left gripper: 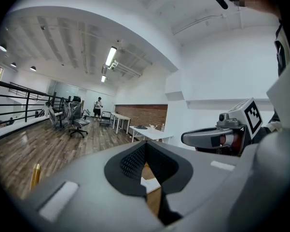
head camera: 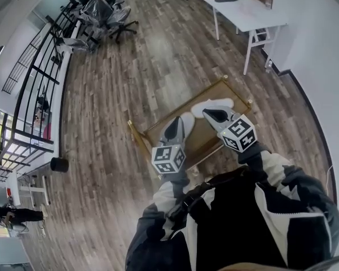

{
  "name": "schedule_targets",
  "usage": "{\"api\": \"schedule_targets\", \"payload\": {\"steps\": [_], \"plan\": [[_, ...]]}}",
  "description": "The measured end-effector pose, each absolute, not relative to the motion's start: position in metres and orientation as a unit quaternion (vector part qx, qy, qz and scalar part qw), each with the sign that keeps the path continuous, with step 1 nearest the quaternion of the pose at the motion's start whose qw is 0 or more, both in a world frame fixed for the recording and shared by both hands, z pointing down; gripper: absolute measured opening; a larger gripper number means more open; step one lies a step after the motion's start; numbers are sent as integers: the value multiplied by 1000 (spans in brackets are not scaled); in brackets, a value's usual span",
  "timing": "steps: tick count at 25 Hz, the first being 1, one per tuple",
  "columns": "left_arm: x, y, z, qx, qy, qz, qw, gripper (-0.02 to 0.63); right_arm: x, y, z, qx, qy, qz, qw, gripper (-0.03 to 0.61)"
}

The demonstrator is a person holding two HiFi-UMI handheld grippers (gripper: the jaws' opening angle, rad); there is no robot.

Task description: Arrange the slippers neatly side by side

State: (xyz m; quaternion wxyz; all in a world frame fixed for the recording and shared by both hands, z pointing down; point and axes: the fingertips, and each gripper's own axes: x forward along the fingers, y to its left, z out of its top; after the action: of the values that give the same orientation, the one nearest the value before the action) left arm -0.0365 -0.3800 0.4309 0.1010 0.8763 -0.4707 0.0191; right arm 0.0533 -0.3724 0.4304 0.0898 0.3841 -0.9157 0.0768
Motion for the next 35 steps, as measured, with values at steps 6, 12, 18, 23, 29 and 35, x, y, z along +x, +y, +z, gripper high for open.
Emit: {"api": "schedule_targets", "payload": {"steps": [6,12,18,23,29,35], "plan": [[-51,-390,442,857,-503,20,116,11,32,-395,438,338,-932,83,97,5],[-59,-406,435,808,-579,11,112,11,23,-424,438,255,-959,77,102,5],[-57,-423,418,758,-647,2,84,11,33,-458,434,201,-972,21,117,5],[-49,-429,427,735,-672,4,90,11,39,-470,438,174,-978,16,116,5],[-49,-439,431,746,-658,-4,103,11,38,-479,443,182,-975,27,120,5],[-56,-450,435,766,-634,5,111,11,32,-484,443,207,-970,44,123,5]]}}
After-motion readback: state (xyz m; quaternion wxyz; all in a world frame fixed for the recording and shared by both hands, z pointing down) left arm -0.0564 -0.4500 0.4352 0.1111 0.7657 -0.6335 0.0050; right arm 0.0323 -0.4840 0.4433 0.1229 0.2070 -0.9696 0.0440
